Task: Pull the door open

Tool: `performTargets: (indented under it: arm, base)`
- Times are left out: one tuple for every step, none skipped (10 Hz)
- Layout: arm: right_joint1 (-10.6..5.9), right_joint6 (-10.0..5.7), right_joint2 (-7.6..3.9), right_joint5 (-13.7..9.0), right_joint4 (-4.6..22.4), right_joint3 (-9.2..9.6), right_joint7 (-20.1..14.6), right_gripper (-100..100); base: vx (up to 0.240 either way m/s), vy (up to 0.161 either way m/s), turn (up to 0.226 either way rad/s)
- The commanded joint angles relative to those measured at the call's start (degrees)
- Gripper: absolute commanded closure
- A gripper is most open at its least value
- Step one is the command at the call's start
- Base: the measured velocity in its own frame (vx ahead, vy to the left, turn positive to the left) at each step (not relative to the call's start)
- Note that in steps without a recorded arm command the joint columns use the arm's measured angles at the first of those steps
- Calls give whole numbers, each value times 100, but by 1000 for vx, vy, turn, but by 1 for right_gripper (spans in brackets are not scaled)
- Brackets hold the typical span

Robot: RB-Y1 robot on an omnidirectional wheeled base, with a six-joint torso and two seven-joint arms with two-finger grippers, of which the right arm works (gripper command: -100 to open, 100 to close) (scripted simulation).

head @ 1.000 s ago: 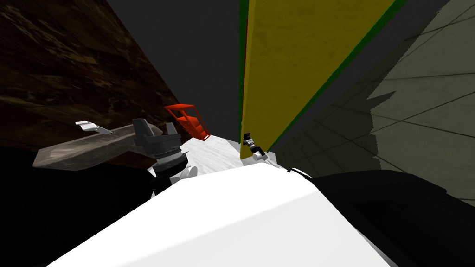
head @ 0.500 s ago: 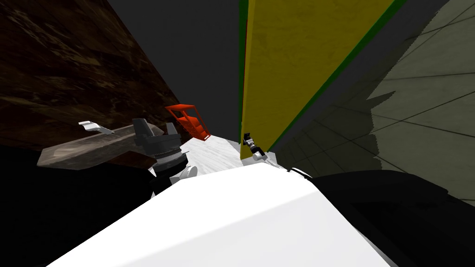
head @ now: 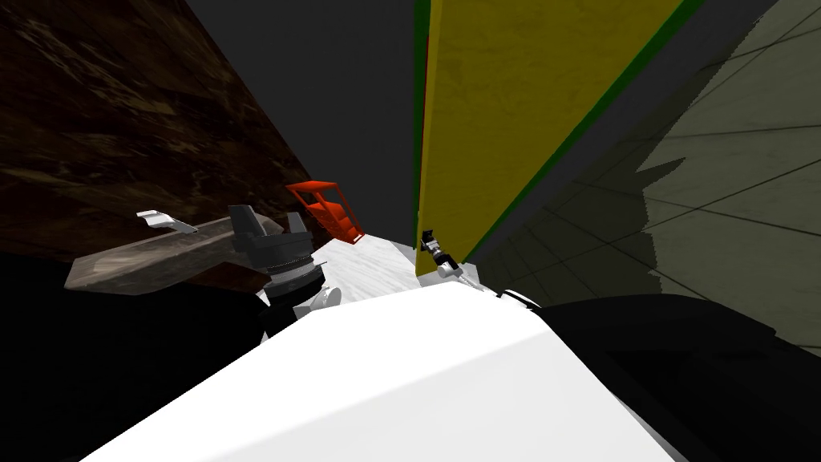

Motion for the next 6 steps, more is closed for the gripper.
performTargets:
  arm:
    - [44,152,148,19,-187,145,62,100]
    - [44,152,148,19,-187,145,62,100]
    - [44,152,148,19,-187,145,62,100]
    - [44,152,148,19,-187,145,62,100]
    - [44,152,148,19,-187,145,62,100]
    - [184,64,-144,-27,-295,-5,7,100]
  base:
    - [2,-3,-21]
    - [9,1,-22]
    - [-4,-4,15]
    - [-13,7,7]
    - [-7,3,-9]
    - [43,43,-75]
